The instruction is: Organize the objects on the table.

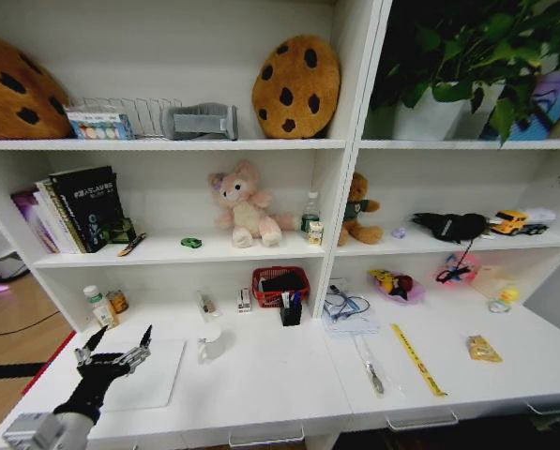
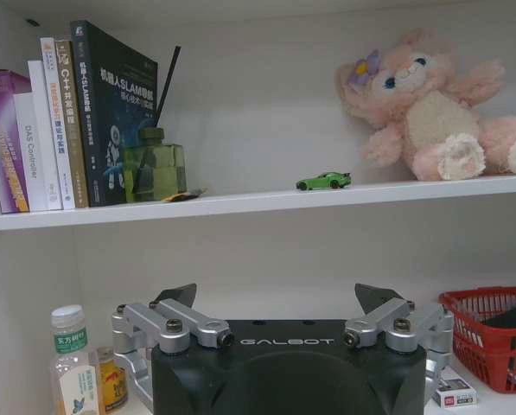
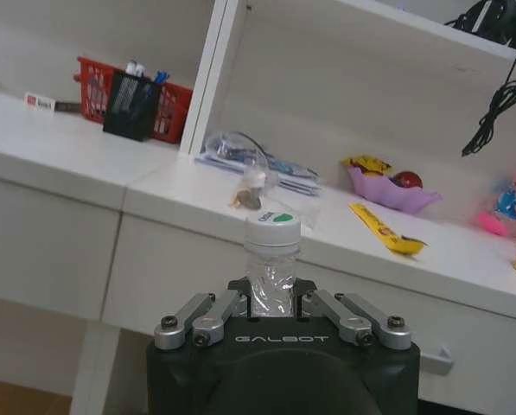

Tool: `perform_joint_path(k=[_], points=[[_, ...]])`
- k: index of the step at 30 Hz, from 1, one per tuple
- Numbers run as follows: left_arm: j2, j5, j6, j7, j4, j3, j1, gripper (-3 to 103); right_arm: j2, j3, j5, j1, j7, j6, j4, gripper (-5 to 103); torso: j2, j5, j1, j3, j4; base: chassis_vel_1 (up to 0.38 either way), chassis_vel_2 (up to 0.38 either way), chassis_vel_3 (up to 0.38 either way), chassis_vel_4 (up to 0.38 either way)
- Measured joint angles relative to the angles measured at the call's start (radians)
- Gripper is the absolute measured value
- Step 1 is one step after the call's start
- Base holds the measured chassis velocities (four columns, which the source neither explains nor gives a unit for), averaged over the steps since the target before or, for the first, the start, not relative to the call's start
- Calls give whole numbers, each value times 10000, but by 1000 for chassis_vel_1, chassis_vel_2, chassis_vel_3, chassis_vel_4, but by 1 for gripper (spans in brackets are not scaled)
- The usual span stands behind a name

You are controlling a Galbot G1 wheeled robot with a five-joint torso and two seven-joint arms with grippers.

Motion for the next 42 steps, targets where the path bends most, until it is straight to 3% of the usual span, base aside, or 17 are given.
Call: perform_joint_path(k=[22, 27, 30, 42], points=[[0, 0, 0, 4, 0, 0, 0, 100, 37, -221, 408, 178, -891, -23, -87, 22, 1, 1, 1, -1, 0, -113, -117, 114, 126], [0, 0, 0, 5, 0, 0, 0, 100, -106, -362, 358, 622, -1702, -24, -763, 22, -2, 1, 2, 2, -2, -279, -255, 262, 260], [-1, 0, 0, 15, 0, 2, 0, 100, -123, -668, 311, 1549, -2610, -31, -1891, 22, -3, 4, 3, 2, -1, -220, -229, 196, 210], [0, 0, 0, 6, 2, -2, 0, 100, 395, -1446, -482, 4247, -4118, -60, -5265, 22, 0, -5, 2, 0, -5, 20, -2, 6, 19]])
